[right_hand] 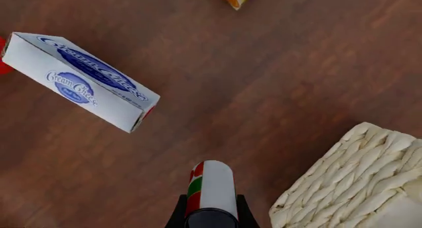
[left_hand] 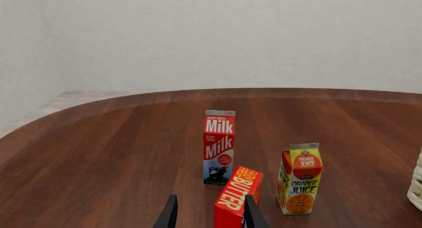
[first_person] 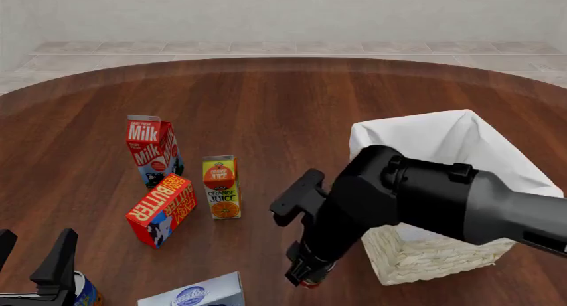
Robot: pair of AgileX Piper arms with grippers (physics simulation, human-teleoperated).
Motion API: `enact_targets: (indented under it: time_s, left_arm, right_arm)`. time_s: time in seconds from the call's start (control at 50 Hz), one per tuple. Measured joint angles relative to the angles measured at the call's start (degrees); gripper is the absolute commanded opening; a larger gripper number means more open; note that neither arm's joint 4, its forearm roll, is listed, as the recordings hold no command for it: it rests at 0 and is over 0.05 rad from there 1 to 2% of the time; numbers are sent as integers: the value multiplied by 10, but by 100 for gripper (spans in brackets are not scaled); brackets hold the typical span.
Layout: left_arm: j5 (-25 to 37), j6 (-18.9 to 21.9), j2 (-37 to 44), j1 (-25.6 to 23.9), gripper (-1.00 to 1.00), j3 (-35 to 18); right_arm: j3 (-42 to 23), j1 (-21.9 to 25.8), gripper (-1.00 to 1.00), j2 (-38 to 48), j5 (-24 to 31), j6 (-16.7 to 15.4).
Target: Pick up the tomato sauce, and put it in the basket.
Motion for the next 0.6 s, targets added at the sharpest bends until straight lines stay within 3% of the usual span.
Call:
enact_targets:
  time_s: [0.6]
  left_arm:
    - [0,0,0,0,100,0]
  right_arm:
    - [-59,-20,-100,-54,-1,-90]
